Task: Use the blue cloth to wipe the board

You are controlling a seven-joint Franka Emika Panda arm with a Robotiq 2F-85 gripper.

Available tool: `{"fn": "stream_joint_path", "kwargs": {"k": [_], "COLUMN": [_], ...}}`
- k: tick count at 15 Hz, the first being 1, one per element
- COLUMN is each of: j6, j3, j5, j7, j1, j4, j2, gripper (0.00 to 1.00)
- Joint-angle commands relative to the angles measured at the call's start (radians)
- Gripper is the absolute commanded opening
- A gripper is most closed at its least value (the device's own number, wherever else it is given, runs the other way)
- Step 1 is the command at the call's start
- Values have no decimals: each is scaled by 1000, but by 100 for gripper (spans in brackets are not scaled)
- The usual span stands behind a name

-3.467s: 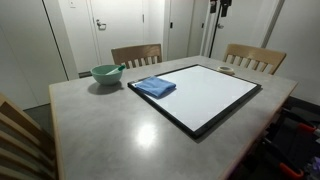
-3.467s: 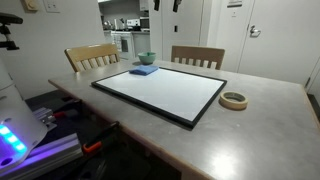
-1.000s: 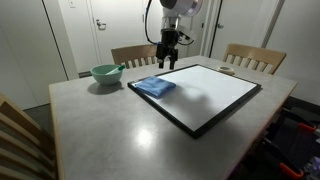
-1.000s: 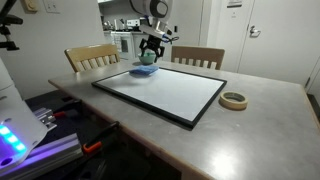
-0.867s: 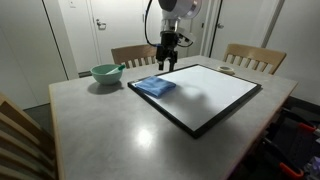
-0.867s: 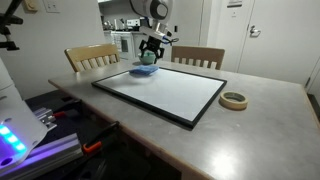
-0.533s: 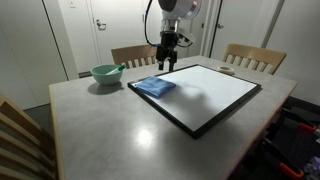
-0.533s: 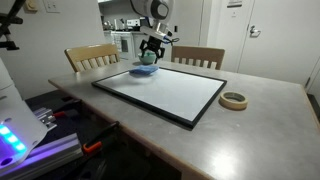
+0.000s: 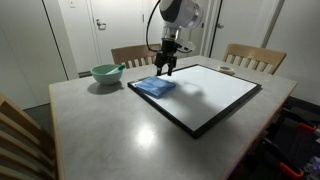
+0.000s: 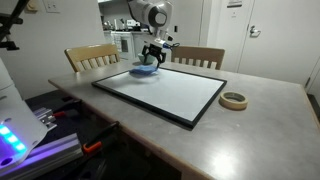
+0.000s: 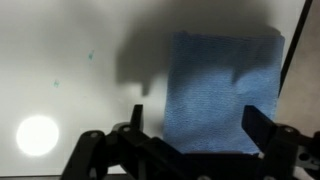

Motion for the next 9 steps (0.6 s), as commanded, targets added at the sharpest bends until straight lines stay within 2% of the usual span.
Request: {"fn": "stream_joint_path", "kwargs": {"k": [1,9], "j6": [48,19], "j3": [40,99], "j5": [33,44], "j7": [-42,-93], "j1": [-39,-61], "j4": [-4,59], "j2": [31,105], "gripper": [100,100]}}
